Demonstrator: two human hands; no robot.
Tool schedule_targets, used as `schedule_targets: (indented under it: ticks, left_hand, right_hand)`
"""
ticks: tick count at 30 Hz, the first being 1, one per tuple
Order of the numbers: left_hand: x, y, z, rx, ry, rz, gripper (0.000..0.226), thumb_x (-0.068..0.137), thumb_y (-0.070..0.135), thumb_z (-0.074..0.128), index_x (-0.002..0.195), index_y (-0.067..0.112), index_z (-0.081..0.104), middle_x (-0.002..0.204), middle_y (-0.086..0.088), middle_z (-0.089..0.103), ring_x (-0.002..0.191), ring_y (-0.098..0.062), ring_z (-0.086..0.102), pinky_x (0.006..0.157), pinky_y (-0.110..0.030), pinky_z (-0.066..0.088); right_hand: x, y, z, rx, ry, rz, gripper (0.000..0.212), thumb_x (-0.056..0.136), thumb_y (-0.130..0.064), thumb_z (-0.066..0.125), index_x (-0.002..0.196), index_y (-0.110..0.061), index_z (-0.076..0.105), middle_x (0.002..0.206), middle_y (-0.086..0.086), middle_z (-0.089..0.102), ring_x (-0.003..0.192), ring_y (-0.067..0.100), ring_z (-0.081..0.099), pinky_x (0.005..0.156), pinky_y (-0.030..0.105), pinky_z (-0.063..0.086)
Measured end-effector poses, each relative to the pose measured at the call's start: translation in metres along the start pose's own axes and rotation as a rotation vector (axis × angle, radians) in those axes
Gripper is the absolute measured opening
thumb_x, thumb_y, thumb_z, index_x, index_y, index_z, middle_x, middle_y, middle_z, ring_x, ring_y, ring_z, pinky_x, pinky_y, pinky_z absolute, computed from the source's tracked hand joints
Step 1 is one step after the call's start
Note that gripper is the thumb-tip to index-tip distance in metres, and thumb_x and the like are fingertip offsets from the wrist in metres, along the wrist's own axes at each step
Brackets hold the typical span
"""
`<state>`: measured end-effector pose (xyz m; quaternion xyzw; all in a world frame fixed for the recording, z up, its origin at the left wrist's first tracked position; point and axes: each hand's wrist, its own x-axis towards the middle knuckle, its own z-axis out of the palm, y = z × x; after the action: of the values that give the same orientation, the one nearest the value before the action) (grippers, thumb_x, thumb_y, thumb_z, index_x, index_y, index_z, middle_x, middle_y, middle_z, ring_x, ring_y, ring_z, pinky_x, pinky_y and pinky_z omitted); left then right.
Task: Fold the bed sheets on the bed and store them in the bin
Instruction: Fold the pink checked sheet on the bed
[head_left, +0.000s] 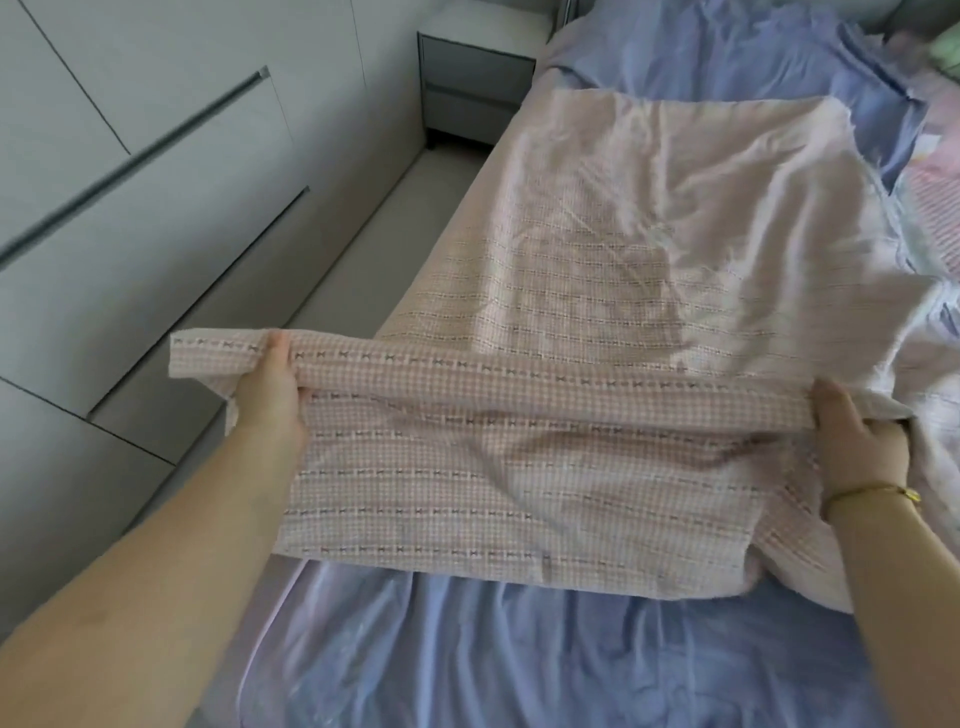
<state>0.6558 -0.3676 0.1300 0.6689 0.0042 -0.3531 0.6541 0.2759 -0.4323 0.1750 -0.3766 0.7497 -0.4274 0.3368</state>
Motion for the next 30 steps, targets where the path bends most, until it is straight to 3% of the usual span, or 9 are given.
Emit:
schedule_targets:
  ticks: [3,5,8,11,15,18,24,27,30]
  left_hand:
    - [0.038,-0.014,0.020,0.288,-0.115,0.017,0.044,0.097,0.038,0.040,0.132,0.012,0.045,0.116,-0.003,0.056,0.108,-0.019,0.054,0.092,-0.033,0.044]
    - [0.049,-0.038,0.024,0.606,-0.275,0.018,0.046,0.096,0.037,0.044,0.137,0.018,0.040,0.135,-0.002,0.047,0.121,-0.023,0.047,0.104,-0.038,0.036]
    - [0.037,-0.084,0.023,0.915,-0.495,-0.019,0.052,0.096,0.027,0.048,0.143,0.016,0.031,0.146,-0.006,0.035,0.133,-0.023,0.035,0.104,-0.031,0.029]
    - [0.016,-0.127,0.022,1.097,-0.655,-0.070,0.053,0.094,0.025,0.050,0.143,0.016,0.030,0.147,-0.006,0.035,0.132,-0.023,0.038,0.100,-0.028,0.033]
    - [-0.006,-0.162,0.039,1.442,-0.716,0.146,0.057,0.093,0.037,0.049,0.143,0.019,0.029,0.154,-0.004,0.018,0.140,-0.021,0.023,0.110,-0.029,0.025]
    - [-0.035,-0.179,0.070,1.418,-0.834,0.243,0.056,0.094,0.034,0.049,0.143,0.018,0.028,0.154,-0.002,0.017,0.141,-0.018,0.020,0.110,-0.026,0.022]
    - [-0.128,-0.205,0.138,1.245,-1.090,0.407,0.068,0.092,0.031,0.053,0.147,0.024,0.014,0.155,0.004,0.011,0.142,-0.010,0.013,0.110,-0.019,0.014]
    - [-0.183,-0.219,0.167,1.188,-1.229,0.555,0.073,0.084,0.054,0.049,0.142,0.035,0.009,0.153,0.009,0.009,0.139,-0.003,0.009,0.110,-0.016,0.011]
    - [-0.231,-0.241,0.202,1.120,-1.287,0.634,0.077,0.062,0.073,0.029,0.130,0.043,0.009,0.142,0.023,0.008,0.135,-0.001,0.017,0.112,-0.023,0.023]
  right_hand:
    - [0.038,0.000,0.037,-0.247,-0.152,0.004,0.053,0.095,-0.036,0.043,0.128,0.005,0.047,0.132,0.020,0.048,0.122,0.034,0.043,0.096,0.029,0.031]
    - [0.059,0.023,0.058,-0.440,-0.303,-0.007,0.049,0.096,-0.036,0.041,0.126,0.003,0.048,0.135,0.020,0.045,0.119,0.031,0.044,0.092,0.029,0.030]
    - [0.071,0.066,0.075,-0.622,-0.537,-0.023,0.059,0.091,-0.037,0.047,0.136,-0.001,0.038,0.144,0.012,0.036,0.120,0.017,0.038,0.094,0.029,0.028]
    - [0.065,0.104,0.069,-0.571,-0.507,0.058,0.037,0.094,-0.012,0.048,0.130,-0.004,0.048,0.118,0.002,0.048,0.103,0.017,0.043,0.084,0.025,0.033]
    - [0.054,0.134,0.030,-0.544,-0.370,0.069,0.027,0.091,-0.008,0.051,0.117,-0.006,0.058,0.114,0.006,0.059,0.103,0.024,0.053,0.088,0.030,0.038]
    - [0.049,0.143,-0.021,-0.427,-0.179,0.078,0.021,0.090,-0.006,0.052,0.107,-0.006,0.064,0.097,0.005,0.058,0.091,0.016,0.048,0.079,0.024,0.032]
    - [0.056,0.168,-0.118,-0.320,0.103,0.149,0.021,0.090,-0.003,0.050,0.108,-0.003,0.062,0.097,0.010,0.059,0.085,0.021,0.048,0.075,0.025,0.032]
    - [0.073,0.188,-0.165,-0.297,0.209,0.215,0.026,0.091,-0.005,0.047,0.114,-0.003,0.060,0.104,0.013,0.058,0.089,0.021,0.046,0.078,0.026,0.033]
    - [0.111,0.223,-0.210,-0.266,0.251,0.312,0.031,0.092,-0.012,0.049,0.122,-0.006,0.054,0.122,0.018,0.055,0.101,0.031,0.052,0.082,0.035,0.040]
